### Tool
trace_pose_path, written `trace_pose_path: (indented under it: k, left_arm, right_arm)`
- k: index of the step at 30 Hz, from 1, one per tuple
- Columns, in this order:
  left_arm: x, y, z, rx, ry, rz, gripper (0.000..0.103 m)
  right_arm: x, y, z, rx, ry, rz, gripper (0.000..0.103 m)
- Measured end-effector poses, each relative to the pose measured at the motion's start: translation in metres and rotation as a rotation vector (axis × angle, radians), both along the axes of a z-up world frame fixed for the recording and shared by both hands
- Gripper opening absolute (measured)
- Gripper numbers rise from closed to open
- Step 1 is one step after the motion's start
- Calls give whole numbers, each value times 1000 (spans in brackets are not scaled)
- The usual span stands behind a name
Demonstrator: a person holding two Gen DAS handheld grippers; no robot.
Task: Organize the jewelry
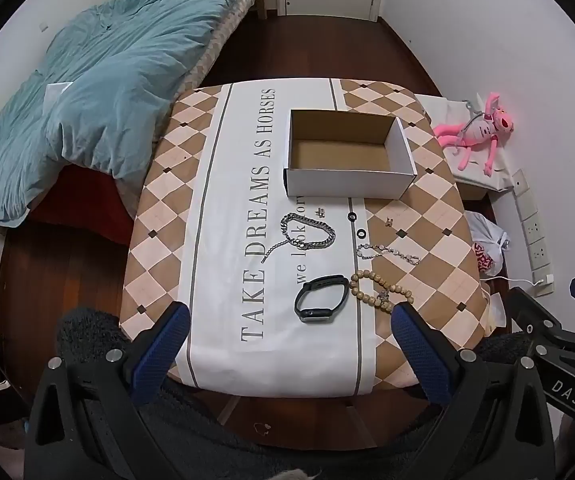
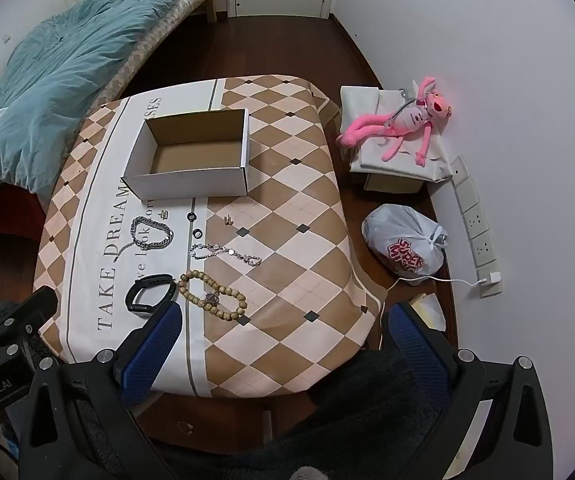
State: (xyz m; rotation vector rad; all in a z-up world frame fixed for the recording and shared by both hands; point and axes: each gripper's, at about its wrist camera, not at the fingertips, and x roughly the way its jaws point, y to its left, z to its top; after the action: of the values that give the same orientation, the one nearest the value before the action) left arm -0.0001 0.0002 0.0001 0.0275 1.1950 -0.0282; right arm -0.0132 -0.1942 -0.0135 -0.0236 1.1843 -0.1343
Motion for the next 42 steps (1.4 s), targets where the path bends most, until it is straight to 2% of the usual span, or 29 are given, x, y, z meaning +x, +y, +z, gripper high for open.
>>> trace_pose_path:
  k: [42]
  left_arm:
    - [3, 0, 2, 1, -3, -3, 103]
  right_arm:
    - [0, -2, 0, -2, -5, 0, 103]
